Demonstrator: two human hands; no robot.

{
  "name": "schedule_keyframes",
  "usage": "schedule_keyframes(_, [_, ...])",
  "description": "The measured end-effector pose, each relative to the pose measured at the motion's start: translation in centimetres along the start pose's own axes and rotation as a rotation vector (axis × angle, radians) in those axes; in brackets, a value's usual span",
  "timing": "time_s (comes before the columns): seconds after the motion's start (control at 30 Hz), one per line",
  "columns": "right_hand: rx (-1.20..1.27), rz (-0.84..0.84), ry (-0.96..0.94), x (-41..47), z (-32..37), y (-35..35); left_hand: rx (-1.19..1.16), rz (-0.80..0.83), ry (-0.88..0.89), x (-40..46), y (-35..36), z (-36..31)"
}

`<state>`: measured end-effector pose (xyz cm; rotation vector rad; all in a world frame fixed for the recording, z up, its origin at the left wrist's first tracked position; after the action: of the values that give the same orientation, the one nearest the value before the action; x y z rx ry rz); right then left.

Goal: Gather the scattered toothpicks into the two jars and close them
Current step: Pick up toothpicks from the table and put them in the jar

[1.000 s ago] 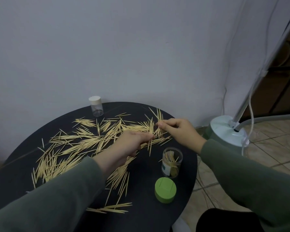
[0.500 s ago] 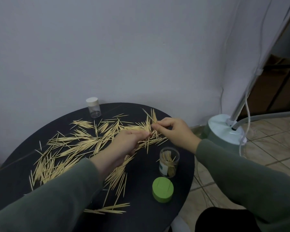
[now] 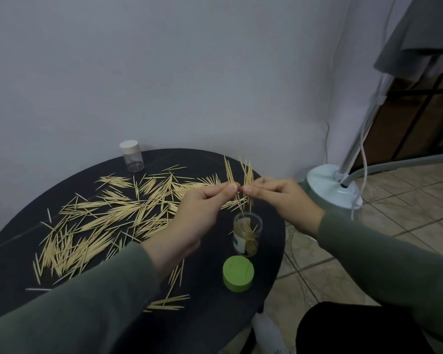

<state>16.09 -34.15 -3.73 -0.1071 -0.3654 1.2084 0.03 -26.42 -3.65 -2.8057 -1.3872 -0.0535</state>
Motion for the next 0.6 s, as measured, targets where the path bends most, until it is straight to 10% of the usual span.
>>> schedule_keyframes(0.6, [-0.483, 0.066, -0.093, -1.4, -1.9, -0.3, 0.037, 0.059, -0.009, -0.8, 0.3, 3.3])
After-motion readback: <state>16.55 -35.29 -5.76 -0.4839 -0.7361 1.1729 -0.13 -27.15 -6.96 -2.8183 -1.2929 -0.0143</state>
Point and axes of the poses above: each hand's wrist, its own x-axis towards the middle knuckle, its own y-axis out of the palm, z = x × y, the point moved 1 cm from there along x, towards the middle knuckle, and after that the axes turned 2 degrees about -z, right-handed, at the moved point
